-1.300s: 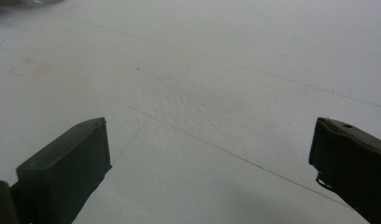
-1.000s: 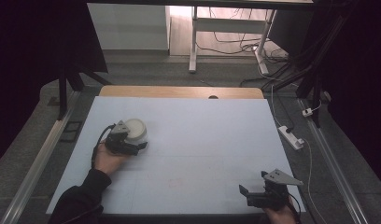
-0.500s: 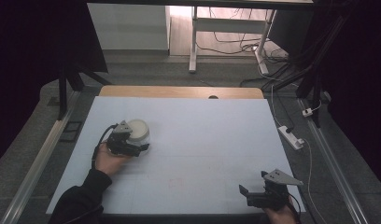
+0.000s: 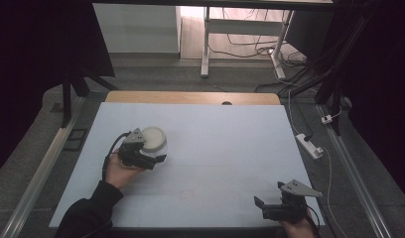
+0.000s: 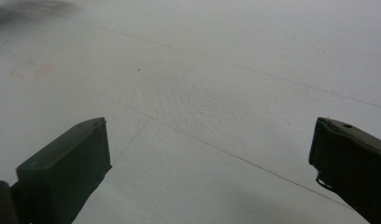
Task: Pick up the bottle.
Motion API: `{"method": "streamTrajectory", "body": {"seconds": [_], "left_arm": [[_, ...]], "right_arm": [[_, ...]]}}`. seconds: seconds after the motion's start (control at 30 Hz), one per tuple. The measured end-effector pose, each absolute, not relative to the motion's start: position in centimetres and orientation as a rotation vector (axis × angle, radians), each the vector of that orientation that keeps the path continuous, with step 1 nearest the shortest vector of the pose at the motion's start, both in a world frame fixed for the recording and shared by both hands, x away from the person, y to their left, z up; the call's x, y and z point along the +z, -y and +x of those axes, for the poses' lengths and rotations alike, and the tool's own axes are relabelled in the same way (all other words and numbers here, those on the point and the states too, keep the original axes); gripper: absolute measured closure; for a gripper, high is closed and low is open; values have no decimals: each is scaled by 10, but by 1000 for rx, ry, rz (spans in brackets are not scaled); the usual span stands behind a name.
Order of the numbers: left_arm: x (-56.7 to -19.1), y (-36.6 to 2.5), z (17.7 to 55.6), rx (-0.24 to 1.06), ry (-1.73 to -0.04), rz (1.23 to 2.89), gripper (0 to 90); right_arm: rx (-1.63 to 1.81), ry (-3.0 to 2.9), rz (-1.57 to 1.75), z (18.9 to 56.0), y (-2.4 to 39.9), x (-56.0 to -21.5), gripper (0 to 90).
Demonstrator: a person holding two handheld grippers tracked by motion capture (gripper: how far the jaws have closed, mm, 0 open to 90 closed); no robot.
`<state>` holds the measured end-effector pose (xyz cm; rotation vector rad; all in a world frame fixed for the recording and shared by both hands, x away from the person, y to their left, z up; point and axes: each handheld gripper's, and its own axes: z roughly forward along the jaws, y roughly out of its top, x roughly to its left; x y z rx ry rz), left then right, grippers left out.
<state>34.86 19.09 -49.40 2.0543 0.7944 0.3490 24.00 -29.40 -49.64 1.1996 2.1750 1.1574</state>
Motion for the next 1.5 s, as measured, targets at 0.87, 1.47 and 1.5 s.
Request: {"method": "streamTrajectory", "body": {"seconds": [0.87, 1.47, 1.5], "left_arm": [[-475, -136, 324, 258, -630, 2092, 71], [-468, -107, 310, 197, -535, 2115, 71], [-468, -106, 309, 192, -528, 2119, 71]], "right_arm": [[1153, -2179, 1199, 240, 293, -497, 0], [1151, -2184, 1192, 240, 293, -497, 0], [1151, -2184, 1192, 240, 293, -497, 0]]}}
